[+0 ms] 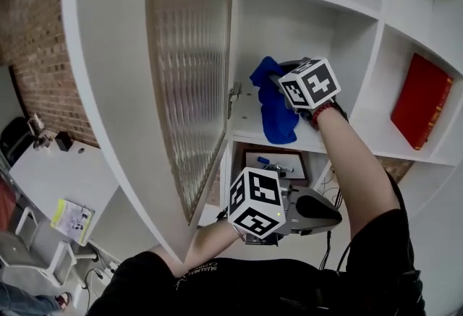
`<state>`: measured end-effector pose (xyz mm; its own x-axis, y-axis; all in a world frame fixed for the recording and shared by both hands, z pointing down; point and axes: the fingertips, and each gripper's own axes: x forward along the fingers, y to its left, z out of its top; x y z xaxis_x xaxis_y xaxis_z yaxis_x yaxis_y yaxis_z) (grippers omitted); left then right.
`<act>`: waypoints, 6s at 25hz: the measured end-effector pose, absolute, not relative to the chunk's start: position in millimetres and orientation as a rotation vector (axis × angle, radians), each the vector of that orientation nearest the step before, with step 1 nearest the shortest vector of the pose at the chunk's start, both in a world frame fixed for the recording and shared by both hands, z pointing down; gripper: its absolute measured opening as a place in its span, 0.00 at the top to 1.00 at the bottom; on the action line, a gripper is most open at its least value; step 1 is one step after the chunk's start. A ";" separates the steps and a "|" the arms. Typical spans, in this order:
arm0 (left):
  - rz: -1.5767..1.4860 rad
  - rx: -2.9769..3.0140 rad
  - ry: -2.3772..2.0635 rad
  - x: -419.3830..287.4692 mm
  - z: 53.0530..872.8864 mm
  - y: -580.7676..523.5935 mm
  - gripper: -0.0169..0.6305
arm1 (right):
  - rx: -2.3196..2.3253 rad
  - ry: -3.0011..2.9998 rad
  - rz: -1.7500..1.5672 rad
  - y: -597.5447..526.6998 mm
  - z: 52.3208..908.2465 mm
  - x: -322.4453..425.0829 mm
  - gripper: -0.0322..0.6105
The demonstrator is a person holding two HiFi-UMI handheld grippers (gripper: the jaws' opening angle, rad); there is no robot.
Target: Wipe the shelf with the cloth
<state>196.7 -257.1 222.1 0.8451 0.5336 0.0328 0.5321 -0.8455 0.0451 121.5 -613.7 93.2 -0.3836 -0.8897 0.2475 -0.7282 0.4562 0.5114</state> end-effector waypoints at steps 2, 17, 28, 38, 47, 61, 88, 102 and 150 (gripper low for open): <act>0.091 2.991 0.855 197.8 228.5 -262.6 0.98 | 1.274 -2.216 -0.362 -623.2 108.4 116.6 0.85; 0.097 2.999 0.847 196.2 246.2 -285.3 0.97 | 0.990 -2.092 -0.135 -661.2 185.7 94.4 0.86; 0.050 3.008 0.810 196.5 242.6 -289.6 0.97 | 1.227 -1.970 0.085 -676.1 189.4 128.4 0.86; 0.045 3.014 0.828 192.8 239.9 -279.9 0.97 | 1.436 -1.793 0.152 -671.9 188.6 191.2 0.87; 0.022 3.009 0.780 189.6 241.4 -275.0 0.97 | 1.560 -1.609 0.204 -659.8 189.7 226.7 0.87; 0.050 3.047 0.747 177.4 270.7 -268.2 0.97 | 1.583 -1.234 0.223 -633.4 194.2 262.0 0.89; -0.038 3.071 0.572 181.9 266.3 -273.2 0.97 | 1.134 -2.069 0.041 -626.2 188.8 78.1 0.86; -0.069 3.046 0.554 176.7 260.4 -266.8 0.97 | 1.317 -1.997 0.147 -627.8 187.9 112.2 0.87; -0.111 3.094 0.627 158.8 250.0 -220.0 0.97 | 1.439 -2.321 0.330 -572.4 141.2 126.6 0.86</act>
<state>158.8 -220.0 250.0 0.9187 0.3896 -0.0653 0.3883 -0.9210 -0.0313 126.6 -572.4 141.2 -0.3979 -0.8039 0.4421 -0.8952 0.4457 0.0048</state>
